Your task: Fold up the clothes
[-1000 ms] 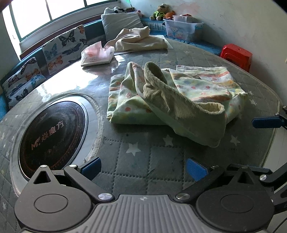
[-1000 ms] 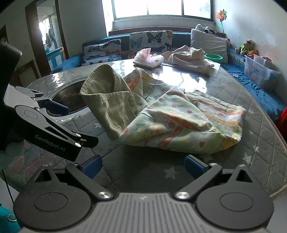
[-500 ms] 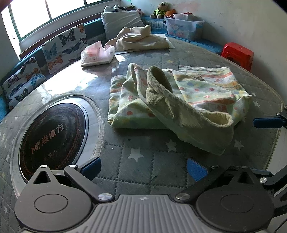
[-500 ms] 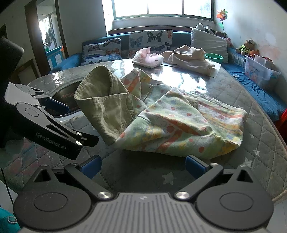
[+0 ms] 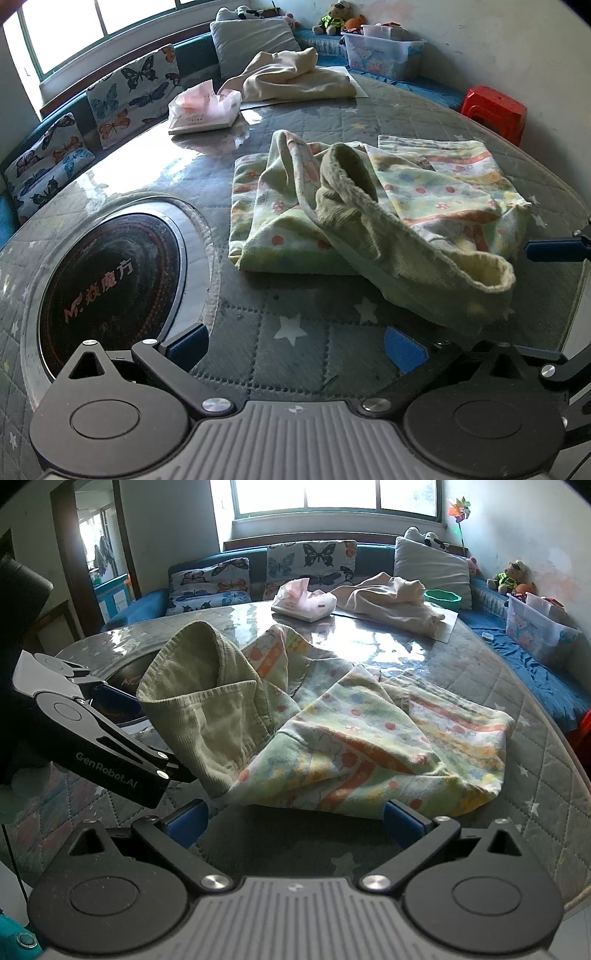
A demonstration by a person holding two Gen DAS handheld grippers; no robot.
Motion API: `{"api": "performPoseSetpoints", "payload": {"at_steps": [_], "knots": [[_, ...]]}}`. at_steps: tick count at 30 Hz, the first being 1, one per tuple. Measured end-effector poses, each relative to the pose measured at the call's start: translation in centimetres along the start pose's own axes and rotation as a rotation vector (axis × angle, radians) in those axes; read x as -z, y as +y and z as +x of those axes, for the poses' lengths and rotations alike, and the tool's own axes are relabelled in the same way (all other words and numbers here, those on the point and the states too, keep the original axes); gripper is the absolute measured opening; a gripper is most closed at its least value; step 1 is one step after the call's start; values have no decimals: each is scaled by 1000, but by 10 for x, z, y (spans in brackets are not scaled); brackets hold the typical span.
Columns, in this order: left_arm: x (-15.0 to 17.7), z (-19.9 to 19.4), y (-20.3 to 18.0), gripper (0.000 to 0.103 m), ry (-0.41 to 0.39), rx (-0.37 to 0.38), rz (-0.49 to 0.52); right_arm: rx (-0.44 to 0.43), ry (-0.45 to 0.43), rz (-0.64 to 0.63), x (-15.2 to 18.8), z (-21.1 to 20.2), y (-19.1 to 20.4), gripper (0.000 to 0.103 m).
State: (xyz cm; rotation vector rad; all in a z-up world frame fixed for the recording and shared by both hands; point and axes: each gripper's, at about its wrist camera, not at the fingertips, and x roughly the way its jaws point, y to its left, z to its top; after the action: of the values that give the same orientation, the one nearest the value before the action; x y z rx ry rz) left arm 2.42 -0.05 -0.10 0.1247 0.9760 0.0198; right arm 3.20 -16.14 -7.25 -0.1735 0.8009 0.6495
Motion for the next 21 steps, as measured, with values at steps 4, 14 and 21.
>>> {"api": "performPoseSetpoints", "payload": {"at_steps": [4, 14, 21], "knots": [[-3, 3, 3, 103, 5, -4, -2, -2, 0, -1, -3, 2, -1, 102], [-13, 6, 21, 103, -2, -34, -10, -12, -11, -21, -11, 2, -3, 102], [-20, 2, 52, 103, -17, -101, -17, -35, -44, -28, -22, -13, -10, 102]]}}
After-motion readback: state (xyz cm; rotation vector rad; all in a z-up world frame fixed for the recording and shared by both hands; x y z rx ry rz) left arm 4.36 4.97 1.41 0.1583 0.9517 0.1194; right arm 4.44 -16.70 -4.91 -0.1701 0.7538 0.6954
